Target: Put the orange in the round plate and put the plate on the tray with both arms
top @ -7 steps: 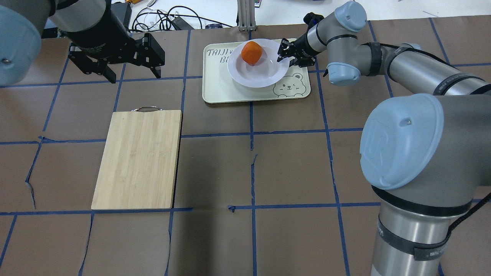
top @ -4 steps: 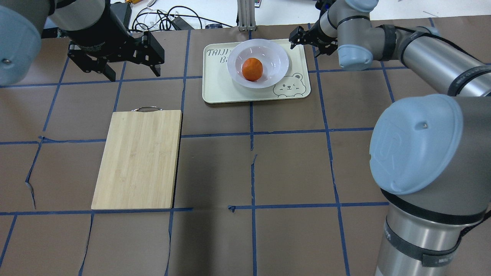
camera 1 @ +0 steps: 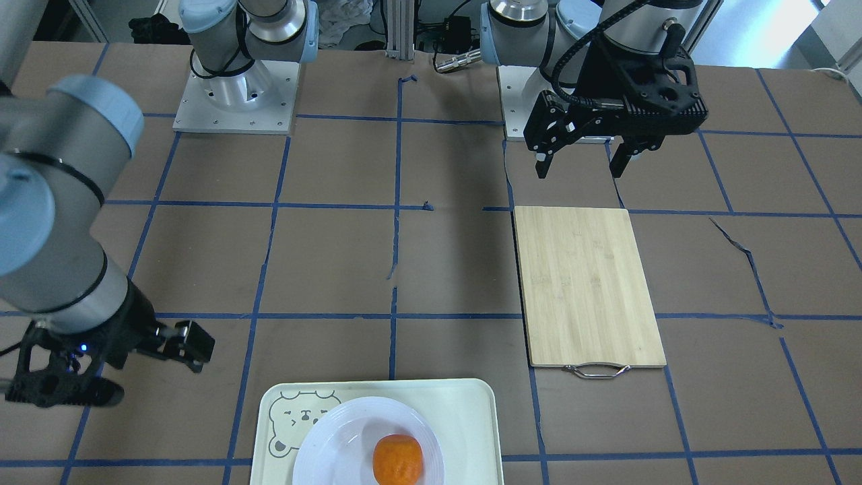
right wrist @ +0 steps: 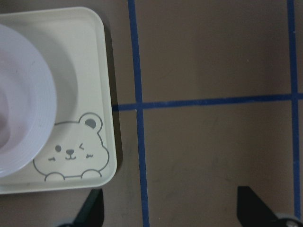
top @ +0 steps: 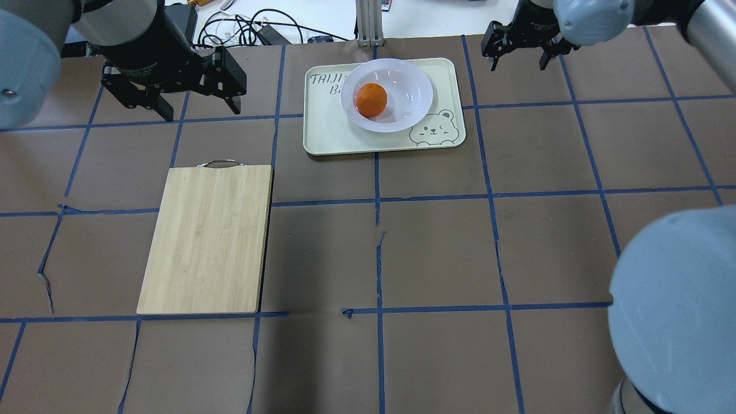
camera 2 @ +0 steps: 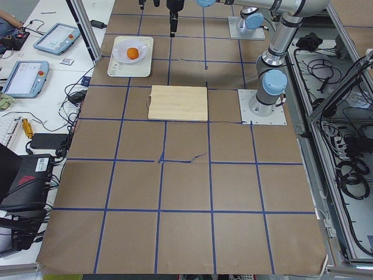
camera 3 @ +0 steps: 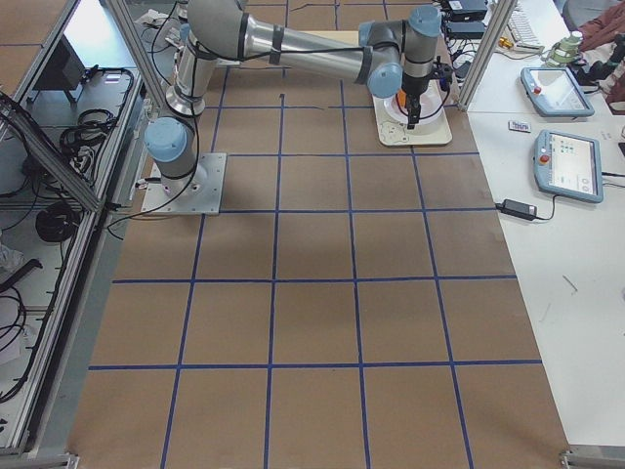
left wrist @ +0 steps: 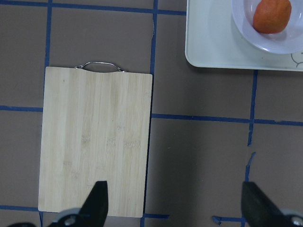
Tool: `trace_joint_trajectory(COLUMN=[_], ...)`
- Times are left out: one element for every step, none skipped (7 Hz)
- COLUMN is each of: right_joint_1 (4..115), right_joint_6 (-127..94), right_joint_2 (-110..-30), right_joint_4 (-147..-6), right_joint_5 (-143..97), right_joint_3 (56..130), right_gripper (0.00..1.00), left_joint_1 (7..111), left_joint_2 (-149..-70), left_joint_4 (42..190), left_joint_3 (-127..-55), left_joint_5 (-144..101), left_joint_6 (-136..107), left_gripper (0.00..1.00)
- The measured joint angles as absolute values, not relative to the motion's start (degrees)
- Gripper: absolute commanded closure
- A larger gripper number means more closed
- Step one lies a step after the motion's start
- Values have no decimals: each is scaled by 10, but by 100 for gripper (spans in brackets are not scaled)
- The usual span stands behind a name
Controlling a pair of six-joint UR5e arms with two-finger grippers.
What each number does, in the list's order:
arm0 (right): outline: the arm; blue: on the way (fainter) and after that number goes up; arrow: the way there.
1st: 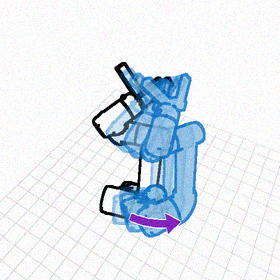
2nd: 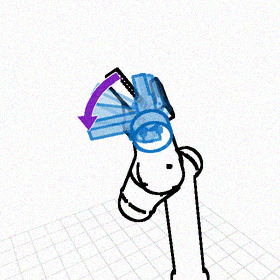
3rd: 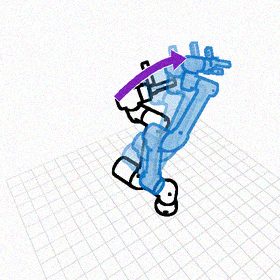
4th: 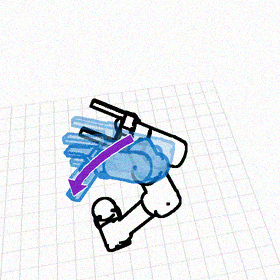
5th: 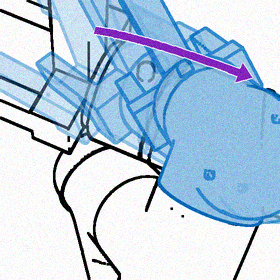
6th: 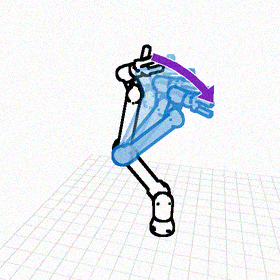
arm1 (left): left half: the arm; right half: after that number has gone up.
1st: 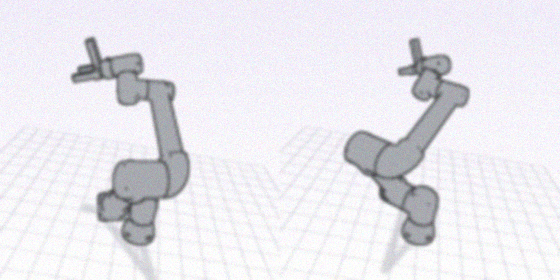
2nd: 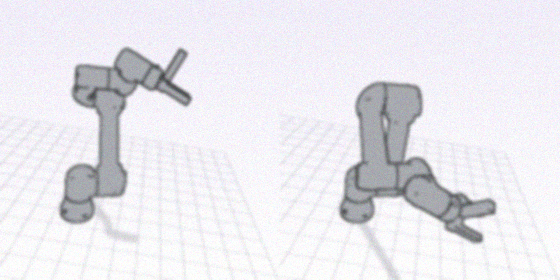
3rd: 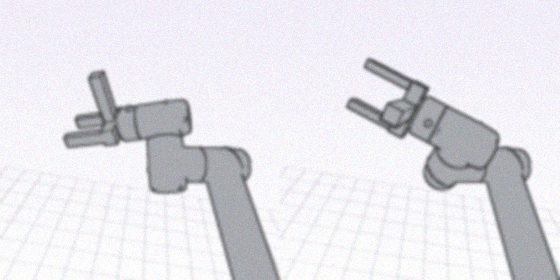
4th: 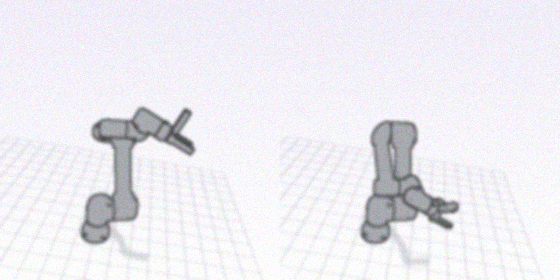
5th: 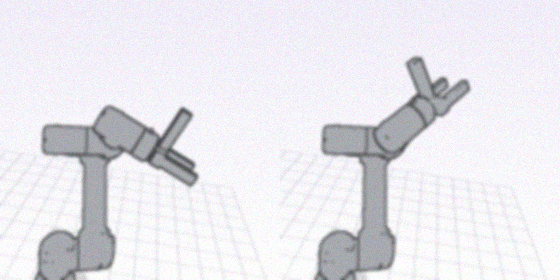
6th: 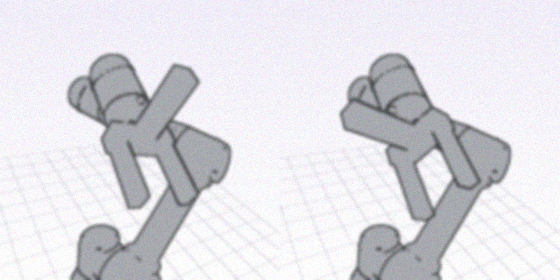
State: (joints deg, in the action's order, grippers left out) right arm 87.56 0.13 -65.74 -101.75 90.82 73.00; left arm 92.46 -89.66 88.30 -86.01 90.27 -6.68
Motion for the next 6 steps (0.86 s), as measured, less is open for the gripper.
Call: trace_joint_trajectory(right_joint_1=[877,878,878,878,878,878], right_joint_6=[4,8,13,21,32,42], right_joint_2=[-704,-748,-777,-795,-819,-848], right_joint_4=[-966,-939,-929,-927,-926,-924], right_joint_5=[910,910,908,905,904,905], right_joint_3=[736,750,775,803,827,845], right_gripper=[0,0,0,0,0,0], left_joint_1=[925,925,925,925,925,925], left_joint_2=[-896,-896,-896,-896,-896,-896], left_joint_4=[883,883,883,883,883,883], left_joint_3=[-860,-860,-860,-860,-860,-860], left_joint_5=[903,903,903,903,902,902], left_joint_6=[-67,-67,-67,-67,-67,-67], left_gripper=[0,0,0,0,0,0])
